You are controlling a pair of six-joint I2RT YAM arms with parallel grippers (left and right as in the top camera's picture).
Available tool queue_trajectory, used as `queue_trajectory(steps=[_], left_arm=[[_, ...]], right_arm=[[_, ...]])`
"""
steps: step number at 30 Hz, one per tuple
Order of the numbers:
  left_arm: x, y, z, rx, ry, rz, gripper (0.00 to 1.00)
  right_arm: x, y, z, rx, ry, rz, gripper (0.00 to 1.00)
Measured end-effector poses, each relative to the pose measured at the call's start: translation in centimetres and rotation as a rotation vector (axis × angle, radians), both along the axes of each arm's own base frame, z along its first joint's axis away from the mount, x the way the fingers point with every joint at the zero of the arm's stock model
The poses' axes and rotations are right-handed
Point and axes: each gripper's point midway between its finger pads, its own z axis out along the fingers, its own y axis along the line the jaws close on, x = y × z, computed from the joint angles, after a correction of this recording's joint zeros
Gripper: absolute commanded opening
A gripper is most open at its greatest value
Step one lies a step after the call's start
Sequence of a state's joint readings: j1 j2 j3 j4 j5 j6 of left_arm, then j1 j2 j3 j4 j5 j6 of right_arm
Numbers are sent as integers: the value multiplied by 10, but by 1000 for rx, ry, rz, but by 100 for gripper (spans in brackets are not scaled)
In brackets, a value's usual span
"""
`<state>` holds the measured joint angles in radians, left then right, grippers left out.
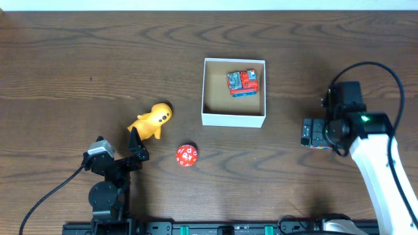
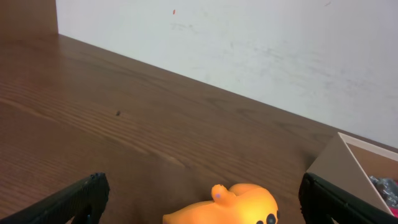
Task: Pack container
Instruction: 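Move the right gripper over the Rubik's cube, then close the right gripper on the Rubik's cube and lift it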
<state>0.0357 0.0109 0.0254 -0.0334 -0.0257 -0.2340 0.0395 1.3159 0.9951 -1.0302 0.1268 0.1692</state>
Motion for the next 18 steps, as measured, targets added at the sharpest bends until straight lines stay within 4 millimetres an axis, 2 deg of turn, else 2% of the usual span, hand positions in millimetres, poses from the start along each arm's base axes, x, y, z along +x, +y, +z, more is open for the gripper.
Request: queue_trajectory(steps=[10,18], left_arm=[[0,0,0,0,0,0,98],[0,0,0,0,0,0,98]], right_arm=[[14,-25,-38,5,86,-90,99],[27,-23,-58,34,102,-47,99]])
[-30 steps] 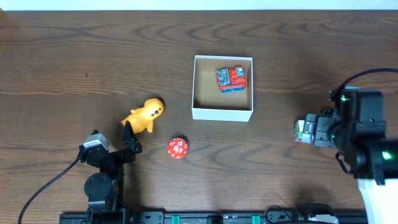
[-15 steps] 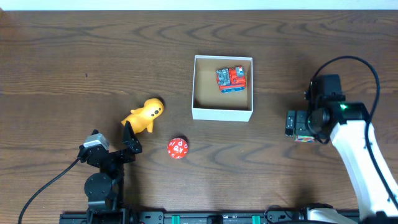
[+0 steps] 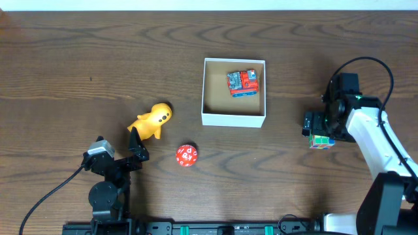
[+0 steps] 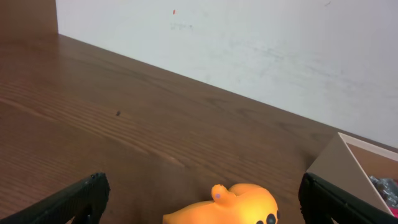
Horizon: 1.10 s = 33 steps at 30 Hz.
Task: Pack container
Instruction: 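Close the right gripper on the Rubik's cube and lift it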
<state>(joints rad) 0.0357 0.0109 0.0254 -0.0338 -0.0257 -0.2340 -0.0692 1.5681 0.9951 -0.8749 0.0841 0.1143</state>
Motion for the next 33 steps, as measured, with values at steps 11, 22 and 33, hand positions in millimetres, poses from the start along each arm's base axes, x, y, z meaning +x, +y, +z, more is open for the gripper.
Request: queue_trajectory(steps=[11,22,33], left_arm=[[0,0,0,0,0,0,98],[0,0,0,0,0,0,98],[0,0,0,0,0,0,98]], right_arm=[[3,1,-31,10,70,20,99],[6,5,-53,39,105,38,62],[9,13,-39,86,120,41,53]])
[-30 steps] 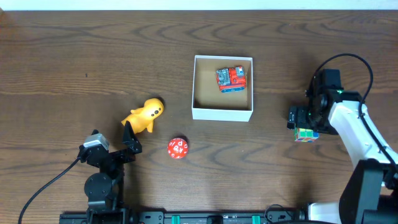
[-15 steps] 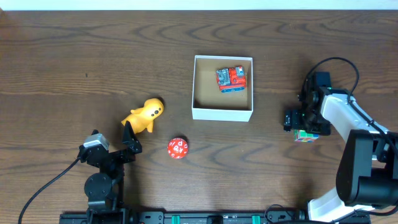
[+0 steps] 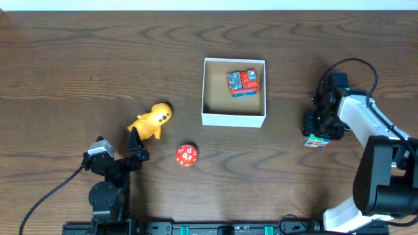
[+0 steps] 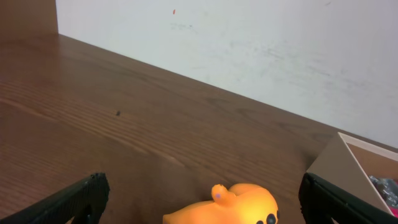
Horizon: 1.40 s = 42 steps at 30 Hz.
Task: Pack container
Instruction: 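Close the right gripper on the Rubik's cube and lift it, then carry the Rubik's cube left over the white box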
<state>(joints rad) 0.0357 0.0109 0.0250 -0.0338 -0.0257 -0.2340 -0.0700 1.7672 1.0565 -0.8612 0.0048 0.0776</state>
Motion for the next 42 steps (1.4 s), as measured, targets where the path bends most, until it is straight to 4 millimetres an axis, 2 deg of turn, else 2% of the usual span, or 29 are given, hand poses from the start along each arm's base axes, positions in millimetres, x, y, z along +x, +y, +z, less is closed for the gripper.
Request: queue_trajectory(steps=[6,10,16,23,28,33,37,42], left_arm=[[0,0,0,0,0,0,98],[0,0,0,0,-1,0,98],[0,0,0,0,-1,0,98],[0,0,0,0,-1,0,98],[0,0,0,0,0,0,98],[0,0,0,0,0,0,98],[0,0,0,0,0,0,98],[0,0,0,0,0,0,98]], right_arm=[[39,13,43,72,-91,9,52],[60,34,71,125,-152,52,50],[89,88,114,190,-266,161,49],[109,169,154,251,-424,344,42],[113,223,170,302,-527,454,38],[113,257,180,318,-598,495,33],[108,272,182,310,-613,505,28],[104,279,180,280,-618,497,26]])
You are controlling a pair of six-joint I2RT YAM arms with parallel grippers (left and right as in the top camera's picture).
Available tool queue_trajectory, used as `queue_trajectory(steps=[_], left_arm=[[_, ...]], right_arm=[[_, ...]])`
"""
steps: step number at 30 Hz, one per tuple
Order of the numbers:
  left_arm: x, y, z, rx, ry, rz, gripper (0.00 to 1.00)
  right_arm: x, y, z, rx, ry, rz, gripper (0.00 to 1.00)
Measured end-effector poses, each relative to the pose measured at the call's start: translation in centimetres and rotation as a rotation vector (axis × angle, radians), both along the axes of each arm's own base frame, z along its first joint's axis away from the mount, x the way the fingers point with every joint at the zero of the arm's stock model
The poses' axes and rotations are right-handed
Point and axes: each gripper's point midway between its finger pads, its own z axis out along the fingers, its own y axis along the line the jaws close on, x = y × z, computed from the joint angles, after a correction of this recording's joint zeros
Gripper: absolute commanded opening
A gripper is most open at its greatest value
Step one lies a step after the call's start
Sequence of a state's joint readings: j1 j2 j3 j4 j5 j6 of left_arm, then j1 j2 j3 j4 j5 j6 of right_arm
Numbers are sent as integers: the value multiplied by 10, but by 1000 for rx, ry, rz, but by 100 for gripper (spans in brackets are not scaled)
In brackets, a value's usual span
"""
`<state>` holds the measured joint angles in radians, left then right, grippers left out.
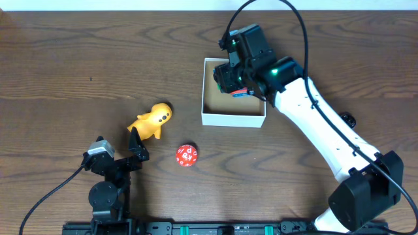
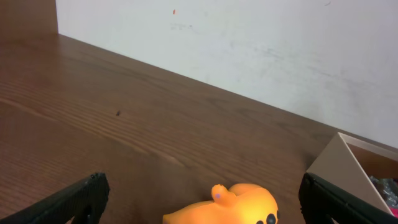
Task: Pack container
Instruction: 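Carry the Rubik's cube left over the white box, then lower the Rubik's cube into the box beside the toy car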
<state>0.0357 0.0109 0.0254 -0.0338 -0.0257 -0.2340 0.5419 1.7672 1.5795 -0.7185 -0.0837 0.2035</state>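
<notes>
The white open box [image 1: 234,118] stands at mid-table, with a red and blue toy [image 1: 247,92] partly showing inside. My right gripper [image 1: 226,77] hangs over the box's far left part; its fingers are hidden under the wrist, and the multicoloured cube is out of view. An orange duck-like toy [image 1: 151,120] lies left of the box, also seen low in the left wrist view as the orange toy [image 2: 230,204]. A red die [image 1: 187,155] sits in front of it. My left gripper [image 2: 202,194] rests open near the table's front, the toy just beyond its fingers.
The white right arm [image 1: 326,130] stretches diagonally from the front right corner to the box. A small dark object [image 1: 347,119] lies on the wood right of that arm. A pale wall [image 2: 249,43] backs the table.
My right gripper was down at the multicoloured cube on the table's right side. It is now over the box, and the cube is gone from that spot. The left arm is unchanged.
My right gripper stood at the cube on the right of the table at all three earlier moments, shifting slightly around it. By now the arm has swung across to the box and the cube's place is bare. The duck toy, die and left gripper stayed put.
</notes>
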Motion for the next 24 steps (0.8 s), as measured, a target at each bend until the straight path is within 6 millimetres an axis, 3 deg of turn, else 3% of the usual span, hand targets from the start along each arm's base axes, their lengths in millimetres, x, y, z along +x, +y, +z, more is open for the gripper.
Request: queue_trajectory(steps=[18,24], left_arm=[[0,0,0,0,0,0,98],[0,0,0,0,0,0,98]], right_arm=[[-6,-11,-38,-41,47,-73,21],[-18,-11,-64,-57,79,-68,20]])
